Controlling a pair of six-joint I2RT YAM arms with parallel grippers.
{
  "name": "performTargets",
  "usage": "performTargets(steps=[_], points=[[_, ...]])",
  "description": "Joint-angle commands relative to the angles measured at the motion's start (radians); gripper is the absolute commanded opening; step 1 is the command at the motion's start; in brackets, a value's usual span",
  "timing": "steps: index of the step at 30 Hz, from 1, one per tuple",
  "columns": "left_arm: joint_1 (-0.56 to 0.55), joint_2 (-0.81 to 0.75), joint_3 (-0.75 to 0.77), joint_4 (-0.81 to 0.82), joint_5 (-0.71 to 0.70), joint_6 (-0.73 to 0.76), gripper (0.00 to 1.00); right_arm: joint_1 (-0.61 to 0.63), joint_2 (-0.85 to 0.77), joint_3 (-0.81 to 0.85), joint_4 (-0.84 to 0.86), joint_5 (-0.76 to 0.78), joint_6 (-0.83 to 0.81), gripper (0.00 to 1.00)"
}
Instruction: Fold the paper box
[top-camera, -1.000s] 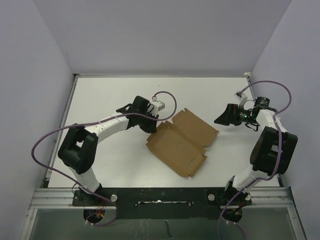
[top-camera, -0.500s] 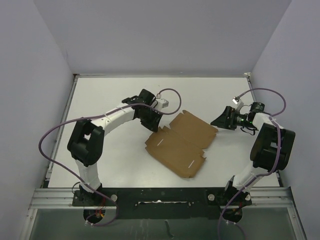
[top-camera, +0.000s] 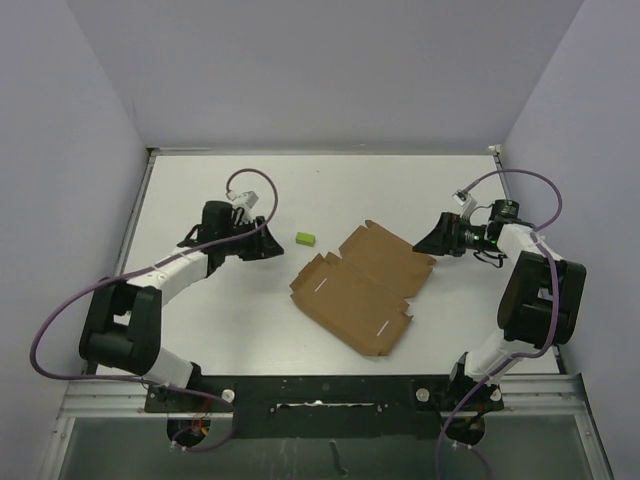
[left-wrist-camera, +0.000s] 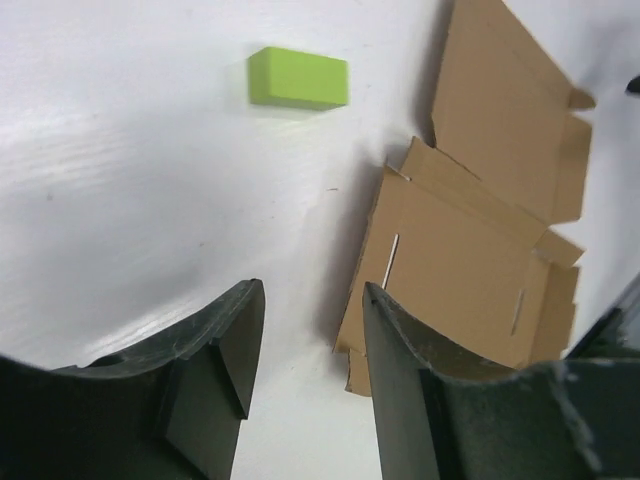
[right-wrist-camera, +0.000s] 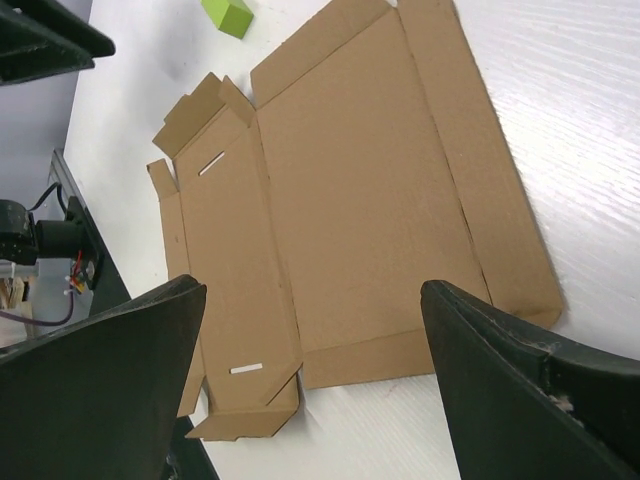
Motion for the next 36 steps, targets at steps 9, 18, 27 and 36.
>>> performTargets(steps=[9, 18, 27, 36], points=[[-0.088, -0.032, -0.124, 0.196, -0.005, -0.059, 0.64, 0.013, -0.033, 0.027, 0.004, -0.031, -0.017, 0.93], [-0.109, 0.213, 0.165, 0.066, 0.048, 0.088, 0.64, 0.006, -0.026, 0.032, -0.002, -0.031, -0.025, 0.93], [-0.189, 0.409, 0.464, 0.04, 0.103, 0.077, 0.63, 0.005, -0.025, 0.037, -0.002, -0.039, -0.023, 0.93], [-0.208, 0.709, 0.821, -0.184, 0.147, 0.048, 0.53, -0.005, -0.028, 0.039, -0.001, -0.048, -0.018, 0.93]])
